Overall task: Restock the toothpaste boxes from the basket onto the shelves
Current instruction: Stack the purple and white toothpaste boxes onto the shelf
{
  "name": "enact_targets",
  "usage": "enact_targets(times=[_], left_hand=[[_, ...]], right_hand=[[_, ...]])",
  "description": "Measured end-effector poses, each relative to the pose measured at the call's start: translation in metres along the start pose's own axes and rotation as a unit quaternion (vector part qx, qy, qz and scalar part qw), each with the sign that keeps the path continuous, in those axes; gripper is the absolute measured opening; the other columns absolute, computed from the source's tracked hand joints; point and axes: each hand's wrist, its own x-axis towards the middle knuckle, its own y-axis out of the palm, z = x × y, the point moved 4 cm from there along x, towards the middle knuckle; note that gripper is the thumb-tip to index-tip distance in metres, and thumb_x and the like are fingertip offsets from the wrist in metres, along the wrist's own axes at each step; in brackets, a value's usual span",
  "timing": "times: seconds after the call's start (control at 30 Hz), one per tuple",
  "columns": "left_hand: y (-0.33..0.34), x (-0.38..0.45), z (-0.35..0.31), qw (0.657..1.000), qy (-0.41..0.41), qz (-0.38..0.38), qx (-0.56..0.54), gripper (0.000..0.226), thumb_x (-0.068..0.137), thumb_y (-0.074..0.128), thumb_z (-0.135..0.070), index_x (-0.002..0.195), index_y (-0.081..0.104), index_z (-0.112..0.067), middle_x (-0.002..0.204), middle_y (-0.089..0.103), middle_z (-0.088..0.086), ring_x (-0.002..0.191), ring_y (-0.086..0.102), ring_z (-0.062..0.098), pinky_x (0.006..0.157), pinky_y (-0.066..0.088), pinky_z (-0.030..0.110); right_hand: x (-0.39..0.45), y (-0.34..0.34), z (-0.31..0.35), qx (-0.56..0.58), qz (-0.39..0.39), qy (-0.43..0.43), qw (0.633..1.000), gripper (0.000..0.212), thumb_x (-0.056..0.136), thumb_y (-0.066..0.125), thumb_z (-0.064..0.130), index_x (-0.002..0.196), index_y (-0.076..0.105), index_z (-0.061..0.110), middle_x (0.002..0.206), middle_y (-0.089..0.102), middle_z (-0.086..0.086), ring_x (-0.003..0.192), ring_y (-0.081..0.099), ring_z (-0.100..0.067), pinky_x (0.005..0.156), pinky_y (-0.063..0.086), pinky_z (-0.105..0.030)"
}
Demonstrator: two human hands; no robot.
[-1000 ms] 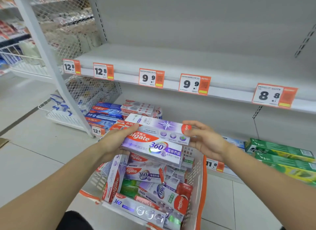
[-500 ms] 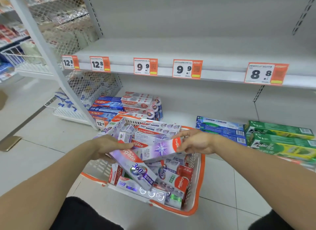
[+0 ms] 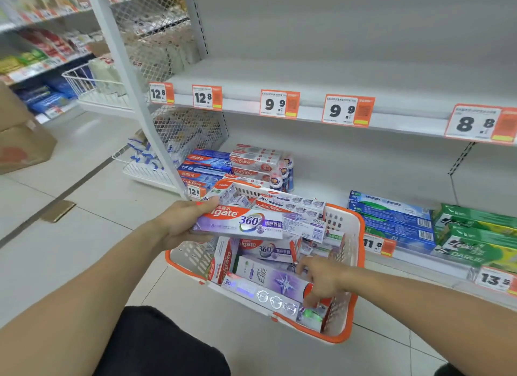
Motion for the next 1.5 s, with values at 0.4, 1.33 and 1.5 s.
enact_targets(times=[0.4,1.33,1.5], left_hand=[[0.017,0.016,0.01,0.99,0.022,0.044,0.132,0.052,0.068,0.09,-0.027,0.109,0.063,-0.009,0.105,0.074,0.009,0.1,0.072,0.028,0.09,0.059,0.046],[0.261,-0.05,-0.147,0.942,0.197,0.266,-0.056,0.046,0.085,0.066,-0.033,0.119,0.067,-0.003,0.116,0.072,0.018,0.109,0.068,0.033,0.089,0.056,0.038],[0.326,-0.064,-0.157,0.895,0.199,0.371,0.144,0.044,0.082,0.078,-0.002,0.123,0.063,-0.003,0.114,0.074,0.013,0.107,0.07,0.029,0.094,0.056,0.039]], right_hand=[[-0.085,-0.122,-0.016,0.298,-0.136,-0.025,0.944,0.023,0.074,0.085,0.012,0.086,0.073,-0.003,0.089,0.073,-0.024,0.074,0.07,-0.025,0.077,0.062,-0.045],[-0.224,-0.174,-0.148,0.723,-0.379,-0.21,0.537,0.046,0.09,0.064,0.035,0.125,0.065,0.005,0.119,0.07,-0.011,0.108,0.067,-0.019,0.084,0.057,-0.022],[-0.225,-0.168,-0.15,0.693,-0.368,-0.256,0.565,0.068,0.067,0.089,0.011,0.127,0.058,0.005,0.116,0.071,-0.017,0.101,0.07,-0.024,0.086,0.056,-0.03]])
